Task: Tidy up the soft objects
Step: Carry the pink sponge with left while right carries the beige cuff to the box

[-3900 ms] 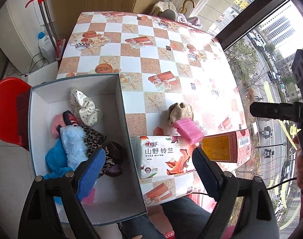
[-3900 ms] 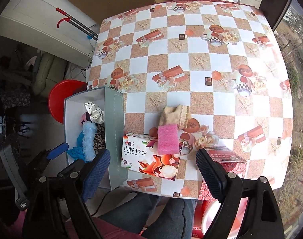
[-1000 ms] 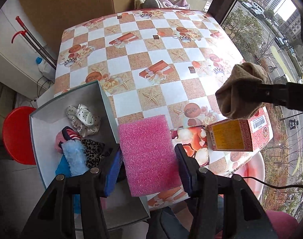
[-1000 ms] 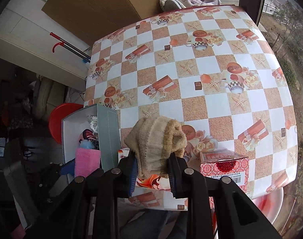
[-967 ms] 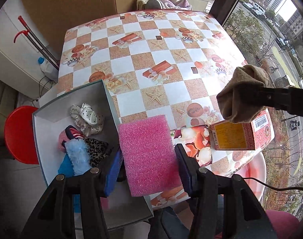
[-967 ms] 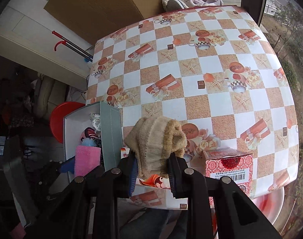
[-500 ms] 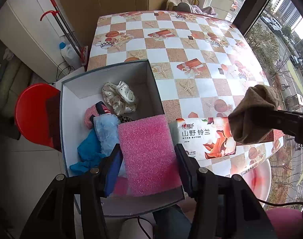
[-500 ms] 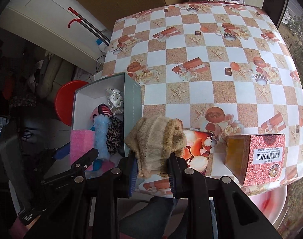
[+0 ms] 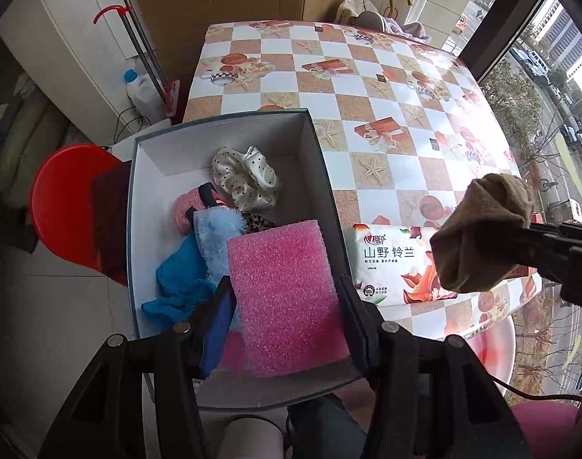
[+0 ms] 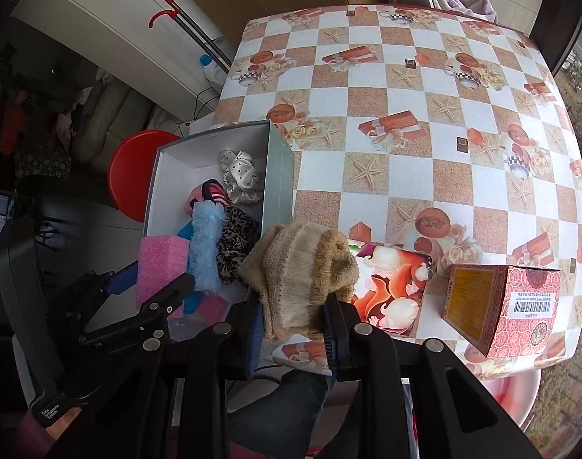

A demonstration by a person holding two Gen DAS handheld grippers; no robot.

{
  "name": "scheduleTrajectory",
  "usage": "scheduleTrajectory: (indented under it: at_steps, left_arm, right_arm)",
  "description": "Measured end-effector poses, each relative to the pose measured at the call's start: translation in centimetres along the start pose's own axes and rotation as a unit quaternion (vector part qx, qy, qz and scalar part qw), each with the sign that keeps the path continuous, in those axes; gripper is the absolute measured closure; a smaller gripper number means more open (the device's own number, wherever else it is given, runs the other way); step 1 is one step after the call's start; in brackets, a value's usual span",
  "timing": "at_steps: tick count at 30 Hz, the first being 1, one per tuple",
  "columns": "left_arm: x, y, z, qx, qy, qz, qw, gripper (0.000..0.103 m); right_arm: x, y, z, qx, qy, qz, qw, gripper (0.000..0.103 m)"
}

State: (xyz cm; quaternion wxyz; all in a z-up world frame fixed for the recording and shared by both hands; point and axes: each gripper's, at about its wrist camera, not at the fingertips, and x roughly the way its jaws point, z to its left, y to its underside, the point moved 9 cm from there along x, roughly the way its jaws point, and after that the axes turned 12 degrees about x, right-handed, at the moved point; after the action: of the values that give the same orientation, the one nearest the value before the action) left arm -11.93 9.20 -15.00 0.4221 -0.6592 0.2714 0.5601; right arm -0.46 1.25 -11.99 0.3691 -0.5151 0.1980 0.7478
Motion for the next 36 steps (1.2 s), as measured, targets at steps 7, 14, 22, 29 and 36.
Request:
scheduleTrajectory:
  at_steps: [7, 14, 22, 29, 36]
  left_arm:
    - [0.0, 0.0, 0.1, 0.001, 0.002, -0.002, 1.0, 0.046]
    - [-0.1, 0.0, 0.1, 0.0, 0.001, -0.002, 1.0, 0.046]
    - [-0.1, -0.1, 0.4, -0.003, 0.002, -0.002, 1.0, 0.046]
    - [0.1, 0.1, 0.8, -0.008, 0.003, -0.002, 1.0, 0.046]
    - [0.2, 0.4, 1.1, -0.014, 0.003, -0.001, 0.9999, 0.046]
  right_arm:
    - [0.1, -0.1, 0.6, -0.009, 0.004, 0.003, 1.0, 0.075]
    - [0.2, -0.1, 0.7, -0.009, 0.005, 0.004, 1.0, 0.075]
    - [0.5, -0.1, 0.9, -0.013, 0.008, 0.008, 1.0, 0.075]
    - [0.6, -0.1, 1.2, -0.02, 0.009, 0.011, 1.0, 0.075]
    - [0.9, -0.1, 1.5, -0.024, 0.01, 0.014, 1.0, 0.075]
